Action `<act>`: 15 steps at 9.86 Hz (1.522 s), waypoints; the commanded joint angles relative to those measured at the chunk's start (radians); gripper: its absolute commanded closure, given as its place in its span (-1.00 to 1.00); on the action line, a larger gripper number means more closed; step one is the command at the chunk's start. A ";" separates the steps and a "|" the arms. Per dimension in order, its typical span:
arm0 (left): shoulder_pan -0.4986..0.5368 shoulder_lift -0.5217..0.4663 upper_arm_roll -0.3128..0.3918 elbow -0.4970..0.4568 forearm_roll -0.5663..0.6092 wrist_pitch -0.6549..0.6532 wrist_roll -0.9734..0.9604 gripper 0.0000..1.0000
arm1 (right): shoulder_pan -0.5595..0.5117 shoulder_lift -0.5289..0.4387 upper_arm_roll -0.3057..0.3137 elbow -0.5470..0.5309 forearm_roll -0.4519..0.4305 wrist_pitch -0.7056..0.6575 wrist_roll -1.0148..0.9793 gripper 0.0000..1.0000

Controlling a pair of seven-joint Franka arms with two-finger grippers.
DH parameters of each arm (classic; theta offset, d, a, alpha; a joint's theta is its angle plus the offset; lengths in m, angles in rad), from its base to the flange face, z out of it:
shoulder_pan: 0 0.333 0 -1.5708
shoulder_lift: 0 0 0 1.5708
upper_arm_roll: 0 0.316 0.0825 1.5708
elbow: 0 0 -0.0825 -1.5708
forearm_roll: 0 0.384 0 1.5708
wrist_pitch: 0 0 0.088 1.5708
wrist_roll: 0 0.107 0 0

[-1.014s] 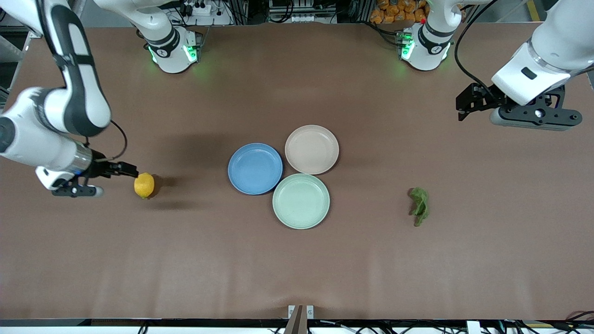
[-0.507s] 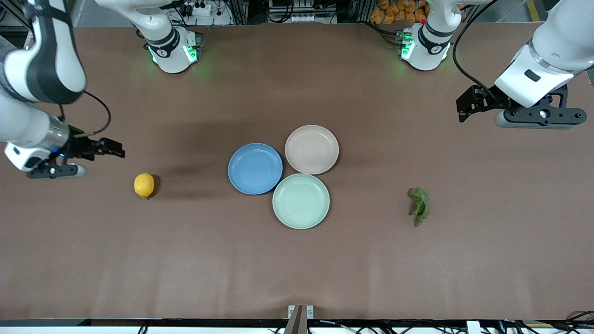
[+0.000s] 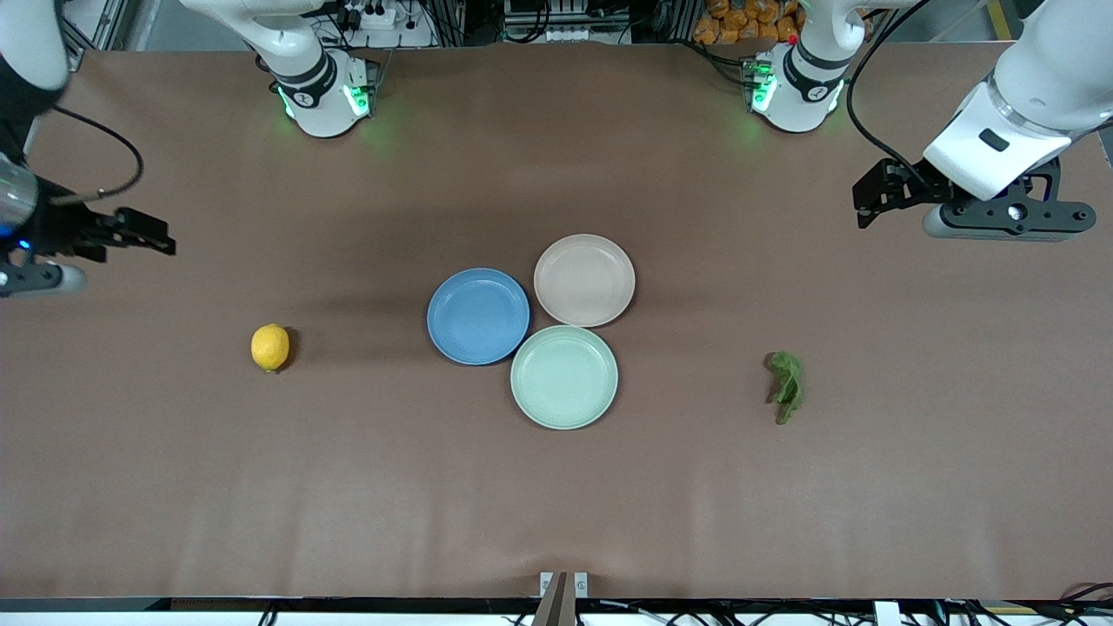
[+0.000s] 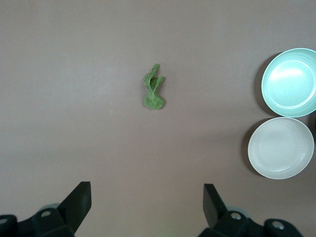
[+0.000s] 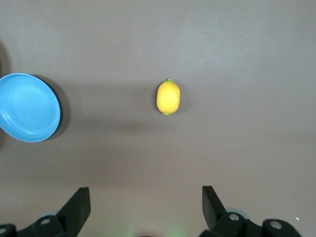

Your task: Pick lemon and lettuce from blue and beige plates

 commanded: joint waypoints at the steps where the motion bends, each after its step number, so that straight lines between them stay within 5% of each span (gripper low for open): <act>1: 0.002 0.003 -0.002 0.022 -0.010 -0.022 0.009 -1.00 | -0.018 -0.003 0.024 0.077 -0.040 -0.058 0.017 -1.00; 15: 0.006 0.003 -0.001 0.022 -0.012 -0.022 0.012 -1.00 | 0.030 -0.003 -0.011 0.045 -0.048 0.119 0.006 -1.00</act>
